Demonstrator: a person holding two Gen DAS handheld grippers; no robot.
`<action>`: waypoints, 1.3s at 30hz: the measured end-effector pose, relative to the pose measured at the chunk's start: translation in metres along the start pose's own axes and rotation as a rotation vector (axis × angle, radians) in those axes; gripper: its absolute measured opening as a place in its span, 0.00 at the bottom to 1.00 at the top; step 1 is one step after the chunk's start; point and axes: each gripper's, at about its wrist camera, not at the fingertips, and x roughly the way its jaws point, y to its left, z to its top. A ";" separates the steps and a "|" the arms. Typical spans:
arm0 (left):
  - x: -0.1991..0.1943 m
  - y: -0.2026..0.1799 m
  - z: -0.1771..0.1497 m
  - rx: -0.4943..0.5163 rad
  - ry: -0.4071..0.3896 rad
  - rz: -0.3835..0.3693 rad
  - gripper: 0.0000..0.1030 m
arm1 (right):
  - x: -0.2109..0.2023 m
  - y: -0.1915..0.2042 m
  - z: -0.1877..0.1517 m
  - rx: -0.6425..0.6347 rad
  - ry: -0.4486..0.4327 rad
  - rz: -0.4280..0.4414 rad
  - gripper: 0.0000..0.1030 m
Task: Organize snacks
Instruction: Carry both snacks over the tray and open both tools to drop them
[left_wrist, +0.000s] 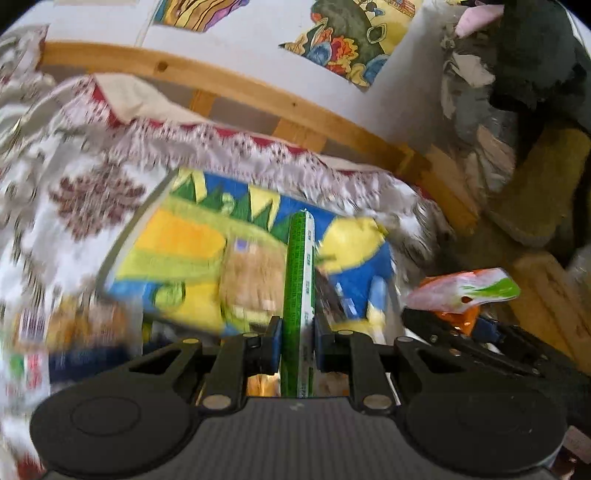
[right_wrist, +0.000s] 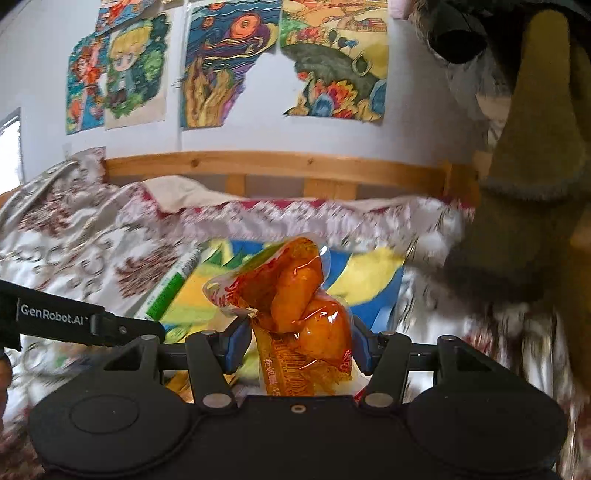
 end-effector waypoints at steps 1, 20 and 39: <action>0.009 -0.001 0.006 0.015 -0.007 0.005 0.18 | 0.010 -0.005 0.005 0.007 -0.006 -0.007 0.56; 0.141 -0.003 0.008 0.086 0.088 -0.015 0.19 | 0.125 -0.038 -0.031 0.093 0.122 0.003 0.58; 0.084 -0.005 0.025 0.059 -0.007 0.059 0.81 | 0.082 -0.047 -0.004 0.139 0.013 -0.058 0.96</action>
